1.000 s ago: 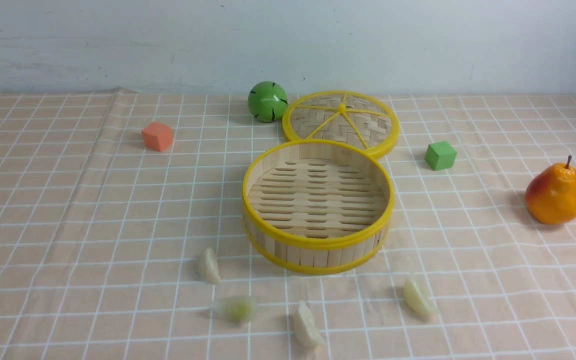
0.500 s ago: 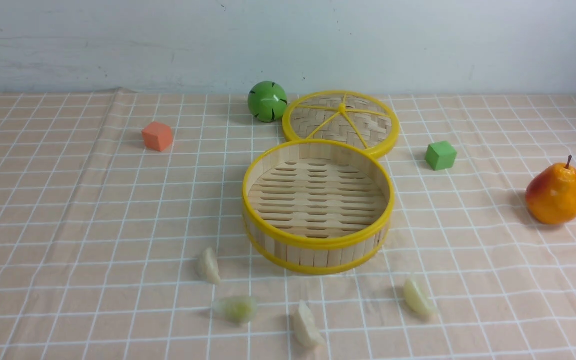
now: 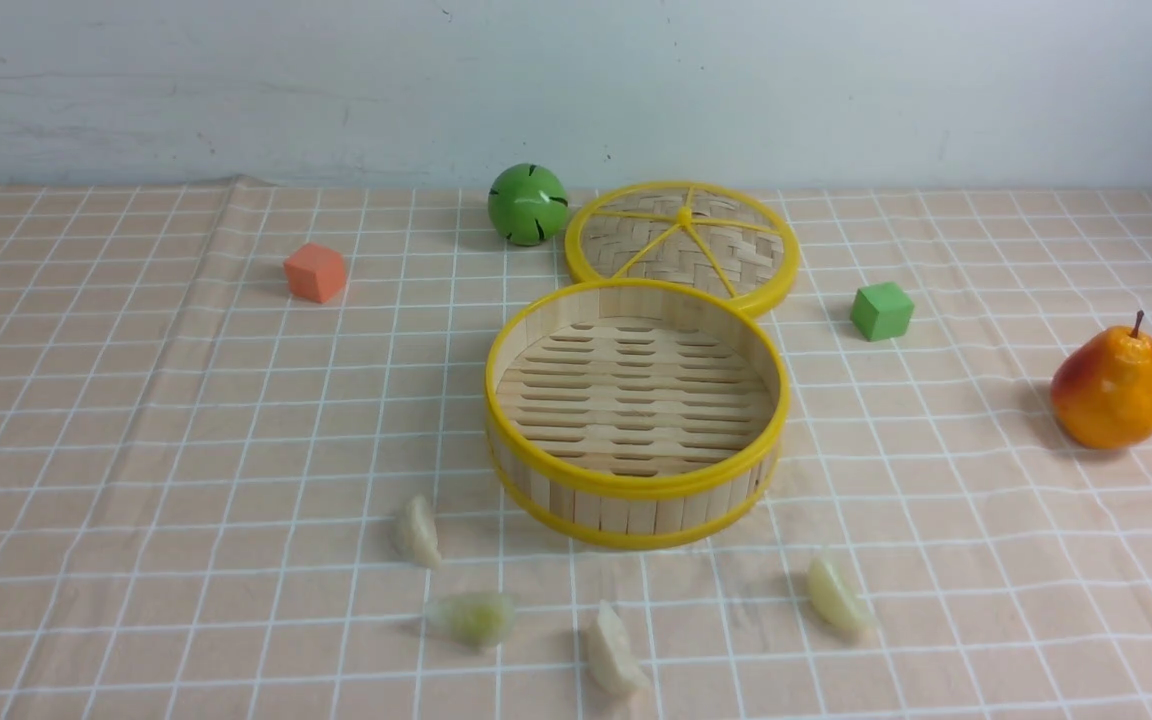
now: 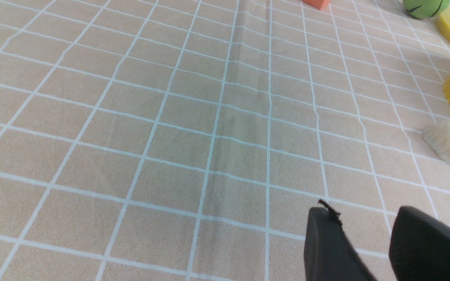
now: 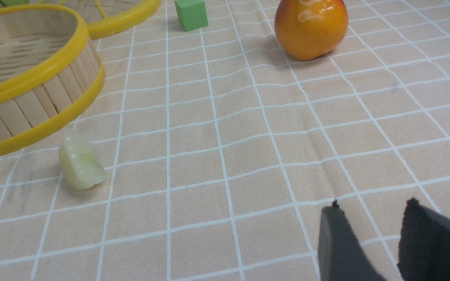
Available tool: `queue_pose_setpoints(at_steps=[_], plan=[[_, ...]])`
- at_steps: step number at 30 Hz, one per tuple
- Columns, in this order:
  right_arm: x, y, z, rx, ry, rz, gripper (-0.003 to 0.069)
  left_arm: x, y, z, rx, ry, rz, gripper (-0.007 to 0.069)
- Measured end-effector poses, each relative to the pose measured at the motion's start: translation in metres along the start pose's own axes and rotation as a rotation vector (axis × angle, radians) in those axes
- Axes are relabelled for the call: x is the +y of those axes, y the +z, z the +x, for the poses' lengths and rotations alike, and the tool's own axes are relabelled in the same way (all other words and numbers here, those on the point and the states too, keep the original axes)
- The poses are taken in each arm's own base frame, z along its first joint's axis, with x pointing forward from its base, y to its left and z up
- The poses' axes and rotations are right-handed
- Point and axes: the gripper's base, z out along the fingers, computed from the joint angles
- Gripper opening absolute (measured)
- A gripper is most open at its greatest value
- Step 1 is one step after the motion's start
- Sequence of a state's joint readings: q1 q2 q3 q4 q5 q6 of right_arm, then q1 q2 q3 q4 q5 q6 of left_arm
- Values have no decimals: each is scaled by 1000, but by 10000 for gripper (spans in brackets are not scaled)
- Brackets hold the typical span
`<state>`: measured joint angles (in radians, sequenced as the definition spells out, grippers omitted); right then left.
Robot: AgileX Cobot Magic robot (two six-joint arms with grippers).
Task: Put the dumplings into the steamer on the table with the brown tablecloth.
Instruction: 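Reach for and grasp a dumpling on the table with the left gripper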
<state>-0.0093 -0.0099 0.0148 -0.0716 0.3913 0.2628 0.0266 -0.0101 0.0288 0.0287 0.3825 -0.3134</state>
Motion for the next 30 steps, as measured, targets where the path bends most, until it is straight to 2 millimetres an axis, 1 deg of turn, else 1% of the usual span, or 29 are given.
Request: queue_pose_setpoints(at_steps=[27,30], plan=[[0,0,0,1,5,-2,239,0,0,0,0,1,0,238],[0,0,0,1,5,-2,239,-2,0,-3,-28,-59,28,238]])
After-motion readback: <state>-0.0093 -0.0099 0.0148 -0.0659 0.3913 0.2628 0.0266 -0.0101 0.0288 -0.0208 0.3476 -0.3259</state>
